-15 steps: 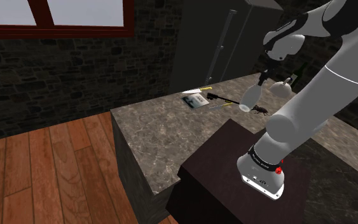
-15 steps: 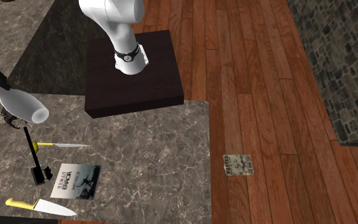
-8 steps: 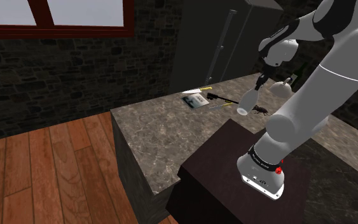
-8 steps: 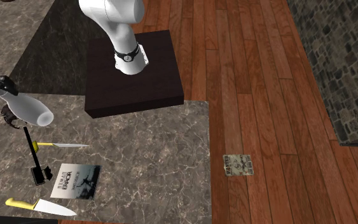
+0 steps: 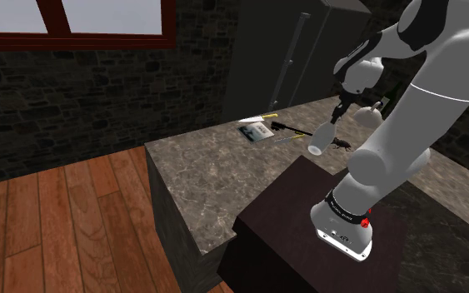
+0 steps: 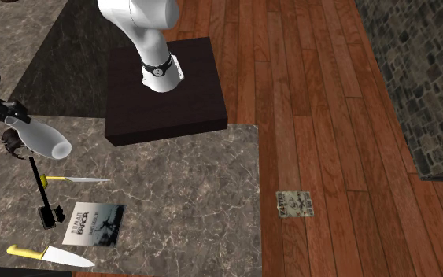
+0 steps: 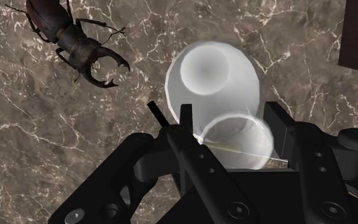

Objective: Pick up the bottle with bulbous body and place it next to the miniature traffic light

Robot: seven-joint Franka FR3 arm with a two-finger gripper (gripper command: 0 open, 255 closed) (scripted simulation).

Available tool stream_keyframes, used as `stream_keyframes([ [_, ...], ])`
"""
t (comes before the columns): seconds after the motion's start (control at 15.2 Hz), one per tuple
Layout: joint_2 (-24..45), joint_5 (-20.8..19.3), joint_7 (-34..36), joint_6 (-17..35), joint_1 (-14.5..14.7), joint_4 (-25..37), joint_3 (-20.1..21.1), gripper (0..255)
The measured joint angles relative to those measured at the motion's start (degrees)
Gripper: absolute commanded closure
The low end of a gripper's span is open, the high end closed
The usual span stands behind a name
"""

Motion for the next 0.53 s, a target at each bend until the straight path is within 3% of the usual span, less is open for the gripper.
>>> stream_keyframes([
  [0.26,0.1,0.1,0.0,0.1,0.0,-0.1,0.0,255],
  [0.33,0.1,0.1,0.0,0.1,0.0,-0.1,0.0,0],
  [0.53,0.1,0.1,0.0,0.2,0.0,0.0,0.0,0],
])
